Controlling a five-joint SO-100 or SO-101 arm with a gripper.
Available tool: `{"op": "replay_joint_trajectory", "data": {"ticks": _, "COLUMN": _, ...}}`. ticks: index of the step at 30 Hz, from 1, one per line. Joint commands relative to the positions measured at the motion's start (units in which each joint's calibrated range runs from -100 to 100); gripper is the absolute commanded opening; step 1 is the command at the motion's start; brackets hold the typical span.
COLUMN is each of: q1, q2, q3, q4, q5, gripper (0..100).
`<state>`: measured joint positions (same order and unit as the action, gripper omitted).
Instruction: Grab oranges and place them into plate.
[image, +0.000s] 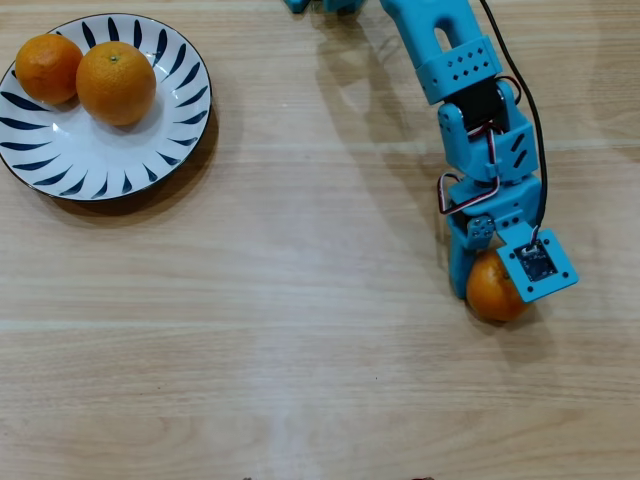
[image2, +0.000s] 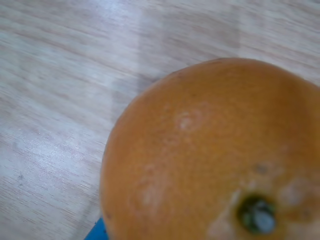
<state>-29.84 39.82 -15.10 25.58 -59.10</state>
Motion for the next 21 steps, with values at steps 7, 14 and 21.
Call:
{"op": "replay_joint_trajectory", "data": {"ticks": 7, "q1": -0.08, "q2": -0.6, "q3": -3.06, "q4": -1.22, "q5": 0.71, "gripper": 18}}
{"op": "replay_joint_trajectory", "data": {"ticks": 14, "q1": 0.17, "q2": -3.98, "q3": -3.15, "q4": -0.53, "q5": 2.33, "gripper": 18}}
{"op": "replay_joint_trajectory", "data": {"ticks": 21, "q1": 0.09, "q2": -14.46, "q3": 1.56, "q4": -0.18, "q5": 3.33, "gripper": 18}}
